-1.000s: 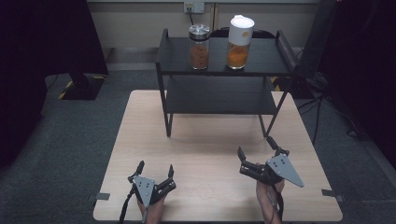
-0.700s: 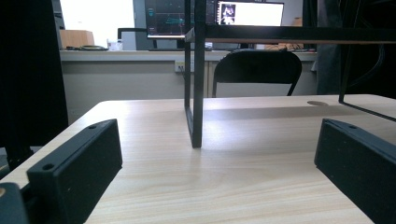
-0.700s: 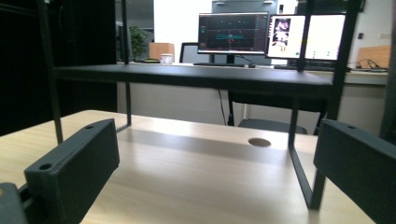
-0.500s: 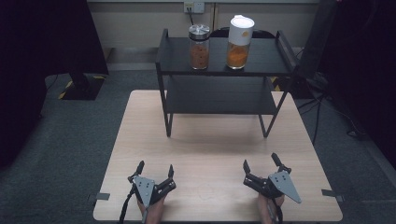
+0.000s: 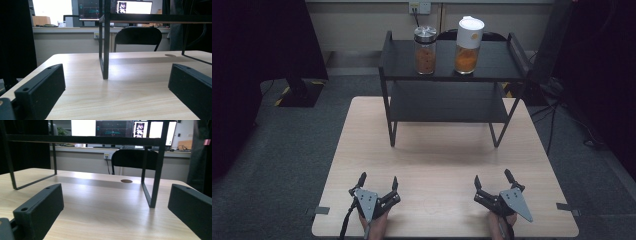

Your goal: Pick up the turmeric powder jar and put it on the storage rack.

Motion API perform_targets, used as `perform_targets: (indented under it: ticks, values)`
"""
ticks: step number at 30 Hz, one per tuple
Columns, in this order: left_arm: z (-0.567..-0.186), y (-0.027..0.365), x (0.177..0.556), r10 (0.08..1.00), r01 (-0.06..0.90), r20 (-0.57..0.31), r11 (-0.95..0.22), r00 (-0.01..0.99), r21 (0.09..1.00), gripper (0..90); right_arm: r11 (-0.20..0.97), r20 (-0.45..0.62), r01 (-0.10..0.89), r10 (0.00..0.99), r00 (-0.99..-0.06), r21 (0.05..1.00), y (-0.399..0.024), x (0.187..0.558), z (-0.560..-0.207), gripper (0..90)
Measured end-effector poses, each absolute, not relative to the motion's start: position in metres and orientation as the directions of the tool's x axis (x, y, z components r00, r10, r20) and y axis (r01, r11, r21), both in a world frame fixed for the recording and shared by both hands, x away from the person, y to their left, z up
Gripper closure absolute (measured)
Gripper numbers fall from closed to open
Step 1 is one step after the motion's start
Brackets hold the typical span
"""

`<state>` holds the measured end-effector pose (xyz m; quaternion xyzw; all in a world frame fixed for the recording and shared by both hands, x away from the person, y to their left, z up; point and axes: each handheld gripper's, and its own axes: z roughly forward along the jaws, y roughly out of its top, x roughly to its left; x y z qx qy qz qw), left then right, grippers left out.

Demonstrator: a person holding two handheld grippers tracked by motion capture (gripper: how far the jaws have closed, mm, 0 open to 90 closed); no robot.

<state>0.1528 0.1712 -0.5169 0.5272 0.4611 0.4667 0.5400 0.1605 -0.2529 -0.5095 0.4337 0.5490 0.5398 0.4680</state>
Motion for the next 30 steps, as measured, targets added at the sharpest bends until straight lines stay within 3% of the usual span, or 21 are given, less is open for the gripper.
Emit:
perform_targets:
  ticks: [30]
  values:
    - [-0.5170,0.1706,0.1526,0.991,-0.018,-0.006,0.009,0.136,1.000,0.3,0.009,-0.013,-0.022,0.985,-0.170,1.000,-0.2527,0.1573,-0.5144,0.0]
